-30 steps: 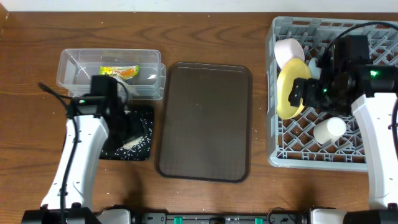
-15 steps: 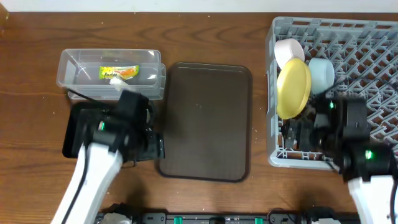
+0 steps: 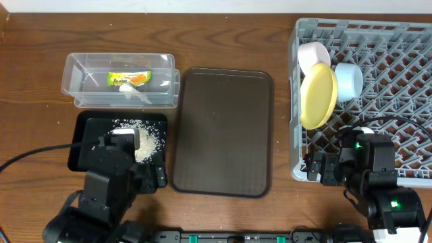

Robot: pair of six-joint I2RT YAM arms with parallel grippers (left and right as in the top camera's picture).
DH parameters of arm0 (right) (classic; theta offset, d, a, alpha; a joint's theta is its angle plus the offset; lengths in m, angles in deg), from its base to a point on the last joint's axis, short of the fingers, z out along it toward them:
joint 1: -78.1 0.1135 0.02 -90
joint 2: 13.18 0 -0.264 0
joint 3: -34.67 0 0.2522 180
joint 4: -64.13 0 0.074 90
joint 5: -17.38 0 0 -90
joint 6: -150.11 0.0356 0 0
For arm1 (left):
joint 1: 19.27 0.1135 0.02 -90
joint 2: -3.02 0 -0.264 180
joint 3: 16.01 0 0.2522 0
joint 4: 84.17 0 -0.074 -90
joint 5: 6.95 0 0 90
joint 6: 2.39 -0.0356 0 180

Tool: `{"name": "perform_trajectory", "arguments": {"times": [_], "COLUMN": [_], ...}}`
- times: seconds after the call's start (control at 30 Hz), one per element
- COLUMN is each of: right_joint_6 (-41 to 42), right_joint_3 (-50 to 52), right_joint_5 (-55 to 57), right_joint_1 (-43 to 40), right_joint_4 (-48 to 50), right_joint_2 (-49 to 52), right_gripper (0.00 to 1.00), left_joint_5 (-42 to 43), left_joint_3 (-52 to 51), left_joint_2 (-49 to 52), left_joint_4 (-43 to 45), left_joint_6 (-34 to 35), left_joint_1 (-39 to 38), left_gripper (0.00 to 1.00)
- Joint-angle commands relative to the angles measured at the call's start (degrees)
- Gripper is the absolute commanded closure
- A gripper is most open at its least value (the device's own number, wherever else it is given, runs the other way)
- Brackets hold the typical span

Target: Sort waste into correct bins and load items into the dishwasher rack

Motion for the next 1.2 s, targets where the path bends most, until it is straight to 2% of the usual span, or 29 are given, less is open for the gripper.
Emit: {"name": "perform_trajectory", "arguments": {"times": [0.0, 0.67, 0.83, 0.97, 1.17], "right_joint_6": [0.61, -0.22, -1.68, -5.18, -8.61], "right_joint_3": [0.26, 1.16, 4.31, 9.20, 15.54], "right_joint_5": [0.57, 0.79, 0.79, 0.81, 1.79], "right_joint_1": [0.52, 0.48, 0.46, 0.35, -0.24], "right_joint_4": [-0.11, 1.27, 7.52, 12.74, 14.40], "right_joint_2": [-0.17, -2.62, -10.27, -20.48, -35.32], "right_gripper": [0.01, 0.01, 0.01, 0.01, 0.01], "left_joint_5": [-1.27, -1.27, -1.27, -1.27, -1.27], "left_joint_3": [-1.01, -1.01, -1.01, -1.01, -1.01], "left_joint_2": [-0.15, -0.04, -0.04, -0.04, -0.04], "left_joint_4": [0.07, 0.07, 0.07, 0.07, 0.07], "left_joint_6": [0.50, 0.50, 0.50, 0.50, 0.50], "left_joint_1": [-0.26, -0.26, -0.26, -0.26, -0.26], "left_gripper": [0.09, 0.09, 0.09, 0.09, 0.09]}}
